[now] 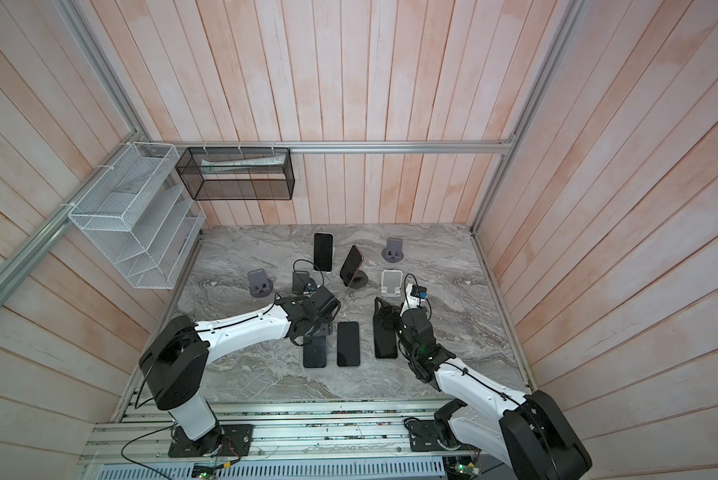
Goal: Remove the phone from the phone stand
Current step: 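Lower the blue phone flat onto the table and open the left gripper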
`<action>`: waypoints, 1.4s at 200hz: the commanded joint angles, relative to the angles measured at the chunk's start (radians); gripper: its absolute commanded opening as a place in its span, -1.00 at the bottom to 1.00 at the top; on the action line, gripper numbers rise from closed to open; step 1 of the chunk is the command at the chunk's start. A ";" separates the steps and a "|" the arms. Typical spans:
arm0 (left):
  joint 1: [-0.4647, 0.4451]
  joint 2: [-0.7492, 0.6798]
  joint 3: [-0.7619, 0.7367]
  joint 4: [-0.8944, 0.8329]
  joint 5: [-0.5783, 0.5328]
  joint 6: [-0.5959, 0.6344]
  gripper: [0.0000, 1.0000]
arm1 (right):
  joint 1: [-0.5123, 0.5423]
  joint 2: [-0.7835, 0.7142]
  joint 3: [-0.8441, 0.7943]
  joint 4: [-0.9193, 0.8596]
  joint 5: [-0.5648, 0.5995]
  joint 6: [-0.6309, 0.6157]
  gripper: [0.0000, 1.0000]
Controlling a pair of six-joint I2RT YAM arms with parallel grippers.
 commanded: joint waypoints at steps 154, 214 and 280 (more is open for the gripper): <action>-0.004 0.165 0.022 0.085 -0.008 -0.036 0.33 | -0.005 0.023 0.002 0.003 -0.012 -0.002 0.88; -0.004 0.172 0.006 0.087 -0.008 -0.038 0.46 | -0.005 0.033 0.006 -0.003 -0.018 -0.004 0.88; -0.006 0.160 -0.020 0.136 0.005 -0.023 0.61 | -0.006 0.039 0.008 -0.001 -0.020 -0.004 0.88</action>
